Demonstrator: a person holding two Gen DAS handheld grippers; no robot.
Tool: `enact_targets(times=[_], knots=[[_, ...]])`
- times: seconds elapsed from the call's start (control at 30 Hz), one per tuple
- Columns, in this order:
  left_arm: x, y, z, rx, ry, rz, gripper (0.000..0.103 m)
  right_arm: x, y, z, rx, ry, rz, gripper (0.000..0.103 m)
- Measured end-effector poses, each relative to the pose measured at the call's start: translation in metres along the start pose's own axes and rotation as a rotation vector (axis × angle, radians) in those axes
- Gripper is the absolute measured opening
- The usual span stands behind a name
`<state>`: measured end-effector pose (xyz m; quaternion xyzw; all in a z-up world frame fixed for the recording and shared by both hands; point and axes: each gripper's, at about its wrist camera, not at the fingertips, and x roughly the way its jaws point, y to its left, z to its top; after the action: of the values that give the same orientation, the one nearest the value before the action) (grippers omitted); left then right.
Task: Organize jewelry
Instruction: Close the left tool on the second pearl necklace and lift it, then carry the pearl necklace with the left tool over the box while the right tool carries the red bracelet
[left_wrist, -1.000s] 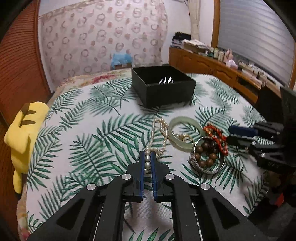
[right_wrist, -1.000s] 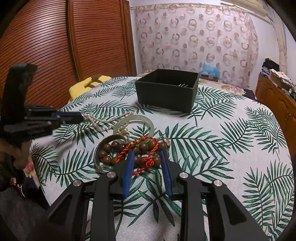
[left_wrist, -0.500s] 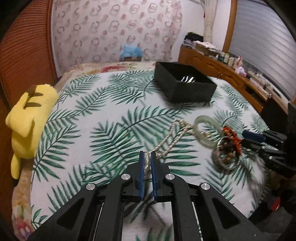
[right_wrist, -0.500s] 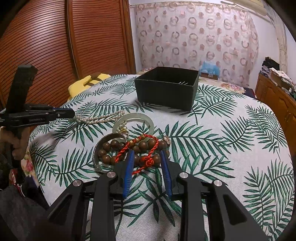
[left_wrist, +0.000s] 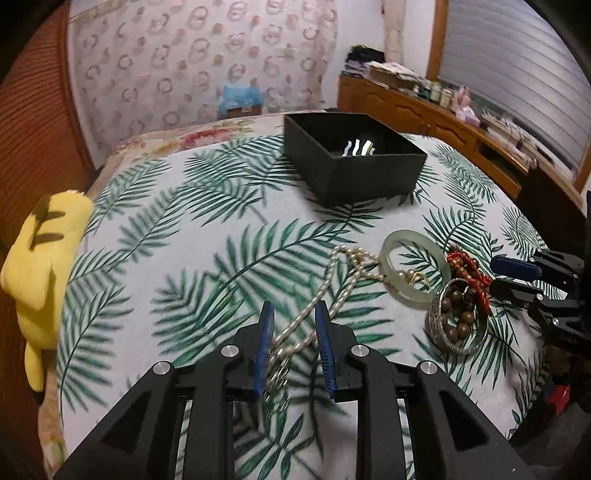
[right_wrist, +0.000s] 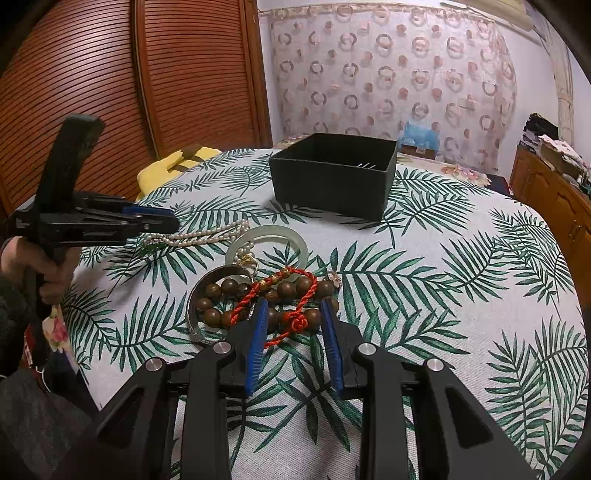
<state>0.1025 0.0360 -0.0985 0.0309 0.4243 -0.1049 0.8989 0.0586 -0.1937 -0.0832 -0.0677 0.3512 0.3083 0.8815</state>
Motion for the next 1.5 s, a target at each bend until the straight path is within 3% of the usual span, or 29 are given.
enact_targets(times=[0.17,0.33,0.43,0.5,0.6,0.93,1.13,1.43,1.5], knots=[[0.019,-0.008,0.007,0.047,0.054,-0.008,0.022,0.0,0.0,0.0,0.0,-0.001,0.0,0.032],[0.023,-0.007,0.013,0.05,0.056,-0.023,0.024,0.0,0.0,0.0,-0.001,0.0,0.0,0.032],[0.028,-0.01,0.015,0.072,0.061,-0.019,0.004,0.0,0.0,0.0,0.002,0.002,-0.001,0.032],[0.027,-0.01,0.018,0.061,0.06,-0.026,0.004,0.0,0.001,0.0,-0.002,0.001,-0.006,0.032],[0.017,-0.009,0.023,0.038,0.014,-0.019,0.004,-0.002,0.006,0.001,-0.023,0.0,-0.022,0.032],[-0.053,-0.01,0.042,-0.02,-0.193,-0.03,0.004,0.002,0.029,0.011,-0.056,0.05,0.059,0.032],[-0.074,-0.017,0.054,-0.015,-0.259,-0.035,0.004,0.011,0.035,0.012,-0.078,0.09,0.049,0.031],[-0.094,-0.018,0.069,-0.018,-0.323,-0.025,0.004,0.008,0.03,0.013,-0.093,0.103,0.042,0.004],[-0.097,-0.018,0.071,-0.016,-0.331,-0.023,0.004,0.005,0.028,0.015,-0.093,0.093,0.038,0.004]])
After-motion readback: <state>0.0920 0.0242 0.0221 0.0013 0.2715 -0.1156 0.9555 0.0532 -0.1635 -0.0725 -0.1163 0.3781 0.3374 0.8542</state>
